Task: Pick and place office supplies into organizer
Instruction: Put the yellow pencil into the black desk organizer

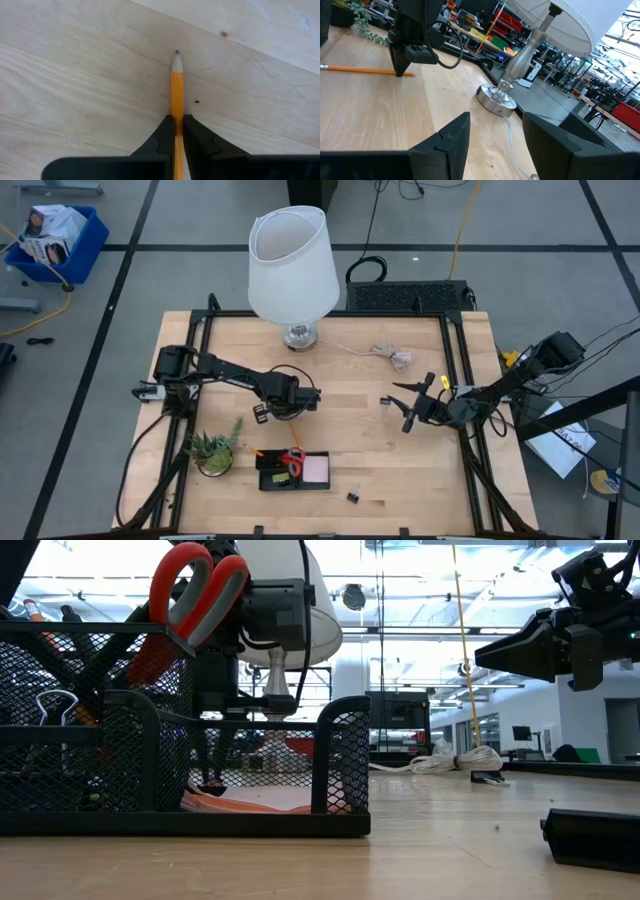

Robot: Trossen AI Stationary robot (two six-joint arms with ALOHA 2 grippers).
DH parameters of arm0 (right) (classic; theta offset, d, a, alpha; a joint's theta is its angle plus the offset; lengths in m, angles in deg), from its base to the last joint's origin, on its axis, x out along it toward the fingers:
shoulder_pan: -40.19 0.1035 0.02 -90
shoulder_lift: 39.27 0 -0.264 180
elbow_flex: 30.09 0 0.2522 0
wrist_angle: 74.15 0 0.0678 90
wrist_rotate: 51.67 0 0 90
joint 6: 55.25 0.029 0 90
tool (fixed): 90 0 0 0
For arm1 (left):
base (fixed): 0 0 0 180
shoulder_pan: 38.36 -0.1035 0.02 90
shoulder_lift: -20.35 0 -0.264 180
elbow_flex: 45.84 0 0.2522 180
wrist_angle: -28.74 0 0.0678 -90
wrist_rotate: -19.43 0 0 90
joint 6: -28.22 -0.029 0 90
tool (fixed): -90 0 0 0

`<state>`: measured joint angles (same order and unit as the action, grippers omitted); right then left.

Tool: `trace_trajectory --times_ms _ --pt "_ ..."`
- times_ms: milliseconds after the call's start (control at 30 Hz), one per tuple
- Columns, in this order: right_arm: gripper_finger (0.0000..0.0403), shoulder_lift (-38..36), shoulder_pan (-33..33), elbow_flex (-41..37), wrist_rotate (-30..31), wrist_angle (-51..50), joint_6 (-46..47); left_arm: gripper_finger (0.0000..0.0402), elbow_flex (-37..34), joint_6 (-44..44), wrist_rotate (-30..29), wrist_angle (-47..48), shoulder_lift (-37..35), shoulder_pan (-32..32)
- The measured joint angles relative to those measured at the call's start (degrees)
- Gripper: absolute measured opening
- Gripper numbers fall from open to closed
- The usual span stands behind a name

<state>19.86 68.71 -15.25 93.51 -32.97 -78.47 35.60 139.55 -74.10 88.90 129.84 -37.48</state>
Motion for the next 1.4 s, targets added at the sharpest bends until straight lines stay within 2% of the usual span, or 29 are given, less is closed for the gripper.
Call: trace_trajectory --times_ms 267,400,600,1133,1400 --pt "0.0175 0.0 0.0 0.0 0.0 0.0 0.0 0.0018 -0.1 0.0 -0.4 0.0 -0.7 0.7" --pt "0.0177 0.0 0.0 0.0 0.0 0.0 0.0 0.0025 -0.3 0.3 -3.8 0.1 -1.7 1.8" --pt "0.0175 0.0 0.0 0.0 0.0 -0.1 0.0 0.0014 -0.2 1.3 -7.0 0.3 -2.5 3.0" --pt "0.0174 0.0 0.0 0.0 0.0 0.0 0.0 0.0003 -0.1 -1.3 -10.2 0.1 -2.6 4.3" --pt "0.0177 0.0 0.0 0.0 0.0 0.0 0.0 0.0029 0.0 -2.1 -10.1 -0.2 -2.7 4.4"
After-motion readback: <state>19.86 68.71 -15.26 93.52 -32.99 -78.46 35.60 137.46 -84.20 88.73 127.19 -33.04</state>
